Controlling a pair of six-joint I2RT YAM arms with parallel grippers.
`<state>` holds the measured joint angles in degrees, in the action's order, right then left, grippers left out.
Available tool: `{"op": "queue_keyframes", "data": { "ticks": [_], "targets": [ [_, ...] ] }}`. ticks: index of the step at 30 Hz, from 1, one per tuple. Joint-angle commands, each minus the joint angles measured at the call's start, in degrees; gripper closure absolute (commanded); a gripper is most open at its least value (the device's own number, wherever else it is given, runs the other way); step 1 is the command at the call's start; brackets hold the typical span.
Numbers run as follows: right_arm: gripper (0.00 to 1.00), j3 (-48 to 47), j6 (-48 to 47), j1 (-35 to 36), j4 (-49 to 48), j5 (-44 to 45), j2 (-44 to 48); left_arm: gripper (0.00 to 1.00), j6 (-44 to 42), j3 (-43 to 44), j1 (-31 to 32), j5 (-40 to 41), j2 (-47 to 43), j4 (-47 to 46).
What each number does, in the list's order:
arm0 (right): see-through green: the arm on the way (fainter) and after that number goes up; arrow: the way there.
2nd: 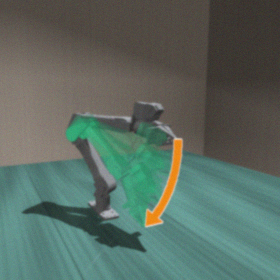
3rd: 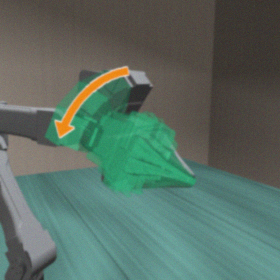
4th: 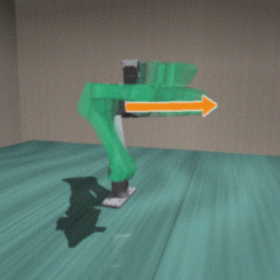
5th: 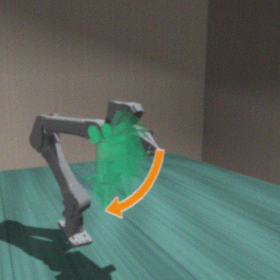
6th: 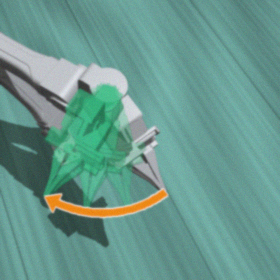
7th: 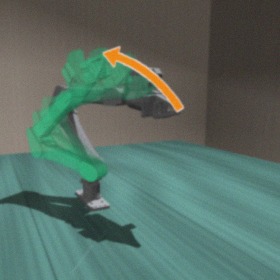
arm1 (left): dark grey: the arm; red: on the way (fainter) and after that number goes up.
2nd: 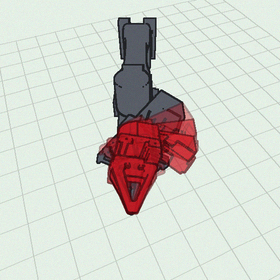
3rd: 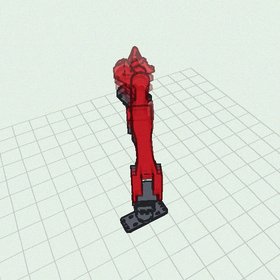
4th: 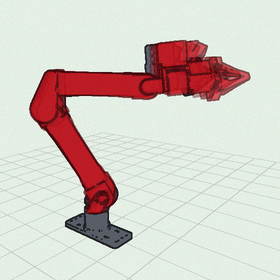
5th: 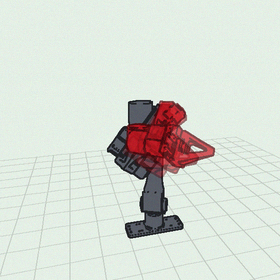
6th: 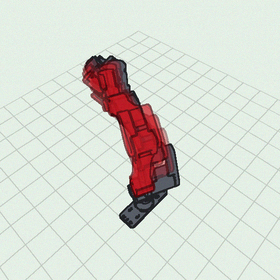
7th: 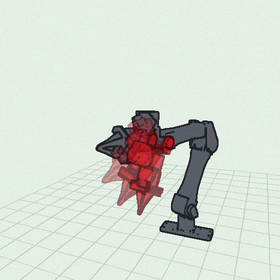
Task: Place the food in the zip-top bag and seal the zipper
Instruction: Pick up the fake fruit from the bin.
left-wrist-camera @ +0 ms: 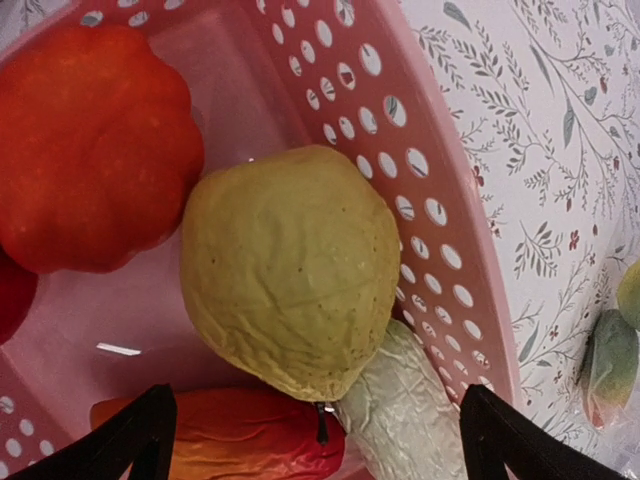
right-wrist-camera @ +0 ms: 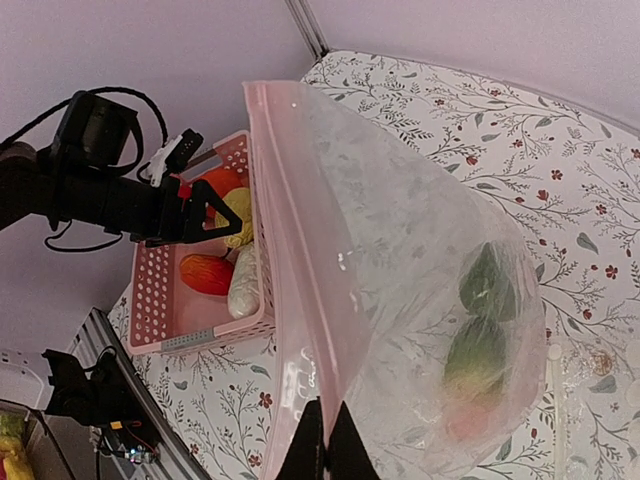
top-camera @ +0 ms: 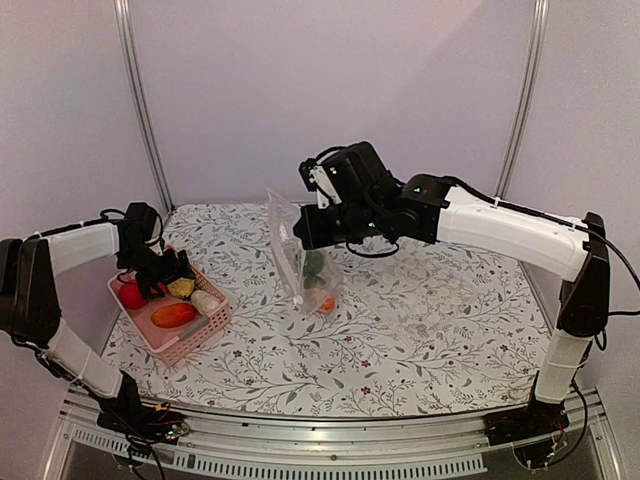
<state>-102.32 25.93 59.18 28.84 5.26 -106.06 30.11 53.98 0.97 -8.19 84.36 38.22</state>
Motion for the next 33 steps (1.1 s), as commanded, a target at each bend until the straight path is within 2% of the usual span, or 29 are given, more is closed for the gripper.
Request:
{"op": "queue_keyframes", "data": {
  "ticks": [1,6,12,16,33],
  "targets": [
    [1.00,0.7,0.3,-0.3,-1.5,-1.1,2.6,0.01,-1.5,2.8,-2.2,-0.9,3.0,-3.7],
    [1.00,0.9,0.3,-0.5,-1.5,-1.1,2.6,0.05,-2.4,4.3,-2.8,-0.2,6.8,-4.1],
    [1.00,1.1,0.4,-0.7,-1.8,-1.3,2.5,0.11,-4.0,4.1,-3.3,2.3,8.0,-4.1],
    [1.00,1.1,0.5,-0.8,-2.1,-1.9,2.2,0.12,-4.6,4.7,-3.8,3.4,8.5,-3.8],
    [1.00,1.6,0.9,-0.9,-2.6,-2.3,2.3,0.27,-5.1,5.2,-3.8,-0.1,10.0,-3.8]
  ]
}}
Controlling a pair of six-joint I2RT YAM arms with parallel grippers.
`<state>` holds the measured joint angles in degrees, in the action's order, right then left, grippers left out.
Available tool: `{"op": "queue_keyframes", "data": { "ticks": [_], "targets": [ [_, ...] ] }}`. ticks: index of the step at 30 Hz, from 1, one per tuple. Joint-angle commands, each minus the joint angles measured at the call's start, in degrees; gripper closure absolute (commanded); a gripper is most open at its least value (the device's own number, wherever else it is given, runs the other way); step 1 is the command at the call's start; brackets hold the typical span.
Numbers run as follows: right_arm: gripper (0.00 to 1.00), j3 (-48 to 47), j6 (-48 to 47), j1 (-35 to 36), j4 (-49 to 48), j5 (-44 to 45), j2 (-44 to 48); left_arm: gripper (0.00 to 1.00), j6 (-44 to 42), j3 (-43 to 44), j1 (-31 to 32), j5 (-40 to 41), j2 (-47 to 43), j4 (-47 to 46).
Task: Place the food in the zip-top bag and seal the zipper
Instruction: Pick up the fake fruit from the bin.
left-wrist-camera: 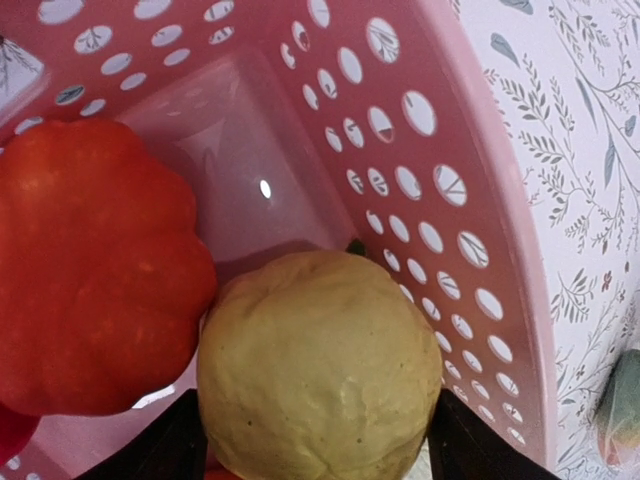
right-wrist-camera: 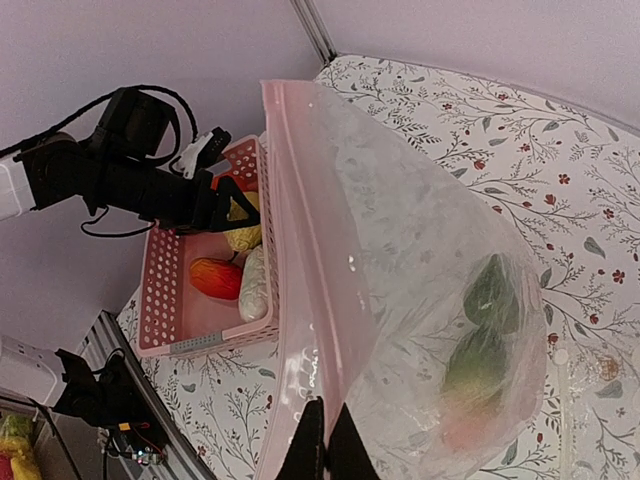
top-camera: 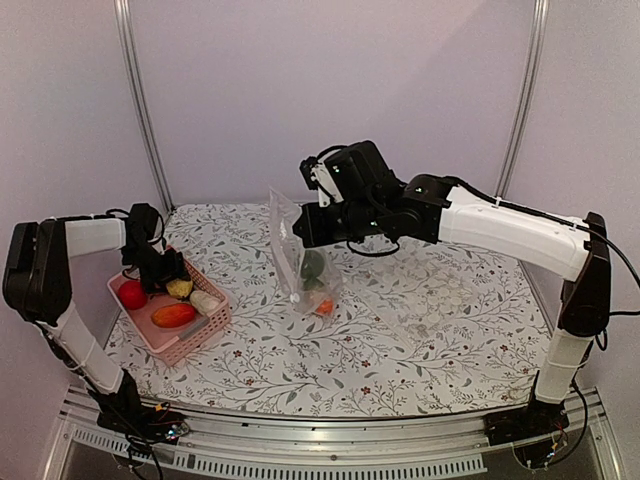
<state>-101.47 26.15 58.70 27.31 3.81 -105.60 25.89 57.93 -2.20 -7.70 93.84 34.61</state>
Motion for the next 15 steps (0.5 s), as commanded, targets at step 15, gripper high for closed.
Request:
{"op": "queue_keyframes", "data": {
  "ticks": [15],
  "targets": [
    [1.00,0.8,0.9,-0.4,-1.4,-0.9,1.8,0.33,-1.5,0.4,-0.6,0.2,-2.1,-0.6]
  ]
}}
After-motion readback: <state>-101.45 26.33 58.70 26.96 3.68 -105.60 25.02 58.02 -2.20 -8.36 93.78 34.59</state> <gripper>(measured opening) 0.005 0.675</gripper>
